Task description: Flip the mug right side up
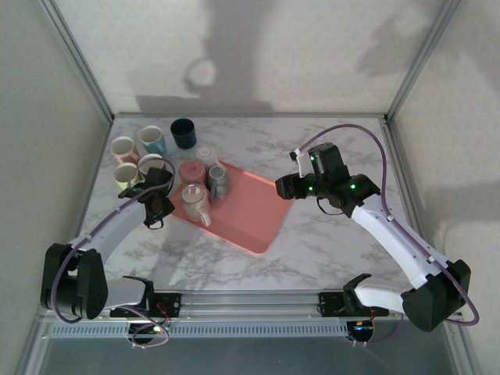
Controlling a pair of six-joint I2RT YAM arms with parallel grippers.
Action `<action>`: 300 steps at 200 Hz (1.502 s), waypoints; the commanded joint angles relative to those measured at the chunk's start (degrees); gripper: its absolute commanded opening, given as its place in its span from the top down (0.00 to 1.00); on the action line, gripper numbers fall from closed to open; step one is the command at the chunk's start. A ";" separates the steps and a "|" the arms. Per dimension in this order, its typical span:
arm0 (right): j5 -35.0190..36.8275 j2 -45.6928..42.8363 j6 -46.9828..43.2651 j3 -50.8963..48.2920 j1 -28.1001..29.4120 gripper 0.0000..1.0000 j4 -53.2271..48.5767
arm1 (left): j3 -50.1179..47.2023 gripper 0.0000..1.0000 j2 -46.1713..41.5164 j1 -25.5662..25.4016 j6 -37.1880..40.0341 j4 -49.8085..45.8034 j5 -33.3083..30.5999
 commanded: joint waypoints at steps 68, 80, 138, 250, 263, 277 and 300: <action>-6.47 5.26 0.70 4.78 1.89 0.41 -4.25 | 4.28 0.46 -14.56 0.46 9.40 -1.54 10.27; -5.49 7.37 0.95 6.22 4.28 0.41 -5.62 | 3.78 0.46 -17.03 0.47 11.50 0.65 14.48; 0.30 21.00 6.18 15.46 20.14 0.41 -7.89 | 2.52 0.48 -20.39 0.59 12.43 7.74 33.85; 10.28 41.37 10.17 31.72 30.65 0.42 -6.47 | -1.01 0.49 -17.38 16.50 17.19 3.98 46.32; 10.10 43.05 10.30 33.37 30.91 0.42 -6.92 | -1.52 0.49 -16.81 17.86 18.40 3.42 46.91; 10.35 45.01 11.03 35.35 30.97 0.43 -7.91 | -2.05 0.50 -16.41 19.23 19.61 3.24 48.24; 11.48 48.27 11.85 39.01 31.06 0.43 -10.26 | -2.68 0.51 -15.95 21.21 20.79 3.25 50.67</action>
